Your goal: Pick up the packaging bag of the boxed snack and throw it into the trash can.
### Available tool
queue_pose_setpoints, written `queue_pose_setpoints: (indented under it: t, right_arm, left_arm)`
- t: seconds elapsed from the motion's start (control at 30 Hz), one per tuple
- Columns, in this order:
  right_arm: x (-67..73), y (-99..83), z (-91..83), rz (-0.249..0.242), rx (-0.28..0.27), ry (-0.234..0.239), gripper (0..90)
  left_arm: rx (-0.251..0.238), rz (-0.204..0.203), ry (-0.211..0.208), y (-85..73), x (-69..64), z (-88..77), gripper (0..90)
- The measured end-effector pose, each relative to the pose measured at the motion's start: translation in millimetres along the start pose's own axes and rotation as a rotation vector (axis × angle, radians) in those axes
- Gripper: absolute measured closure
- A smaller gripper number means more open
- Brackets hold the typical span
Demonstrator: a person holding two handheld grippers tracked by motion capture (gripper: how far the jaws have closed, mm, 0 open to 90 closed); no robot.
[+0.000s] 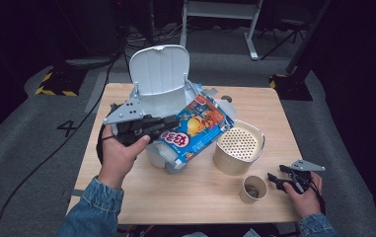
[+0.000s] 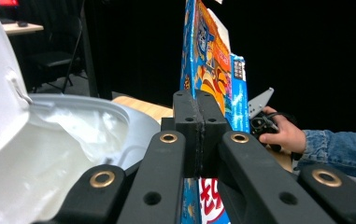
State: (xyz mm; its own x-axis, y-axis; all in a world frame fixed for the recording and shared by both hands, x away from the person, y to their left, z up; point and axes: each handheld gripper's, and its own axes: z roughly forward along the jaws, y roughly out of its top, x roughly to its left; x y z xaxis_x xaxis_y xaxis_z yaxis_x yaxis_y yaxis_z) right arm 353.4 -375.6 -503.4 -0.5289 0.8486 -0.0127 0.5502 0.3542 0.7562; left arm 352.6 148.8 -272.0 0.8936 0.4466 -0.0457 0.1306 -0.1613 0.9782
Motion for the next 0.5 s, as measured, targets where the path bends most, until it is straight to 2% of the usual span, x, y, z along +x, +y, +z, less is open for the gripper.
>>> queue_pose_setpoints:
  t: [0.23,0.43,0.5]
  right_arm:
    - [0.2,-0.1,0.0,0.001,0.0,-0.002,32.5]
    - [0.8,-0.2,-0.2,0.004,0.0,-0.006,32.5]
    - [0.7,-0.1,-0.2,0.005,0.0,-0.006,32.5]
  left_arm:
    - [-0.047,-0.018,-0.001,15.6,10.5,-2.6,89.3]
    - [-0.081,-0.023,0.017,28.2,14.7,-6.0,89.3]
    - [-0.106,-0.034,0.017,31.6,16.9,-7.9,89.3]
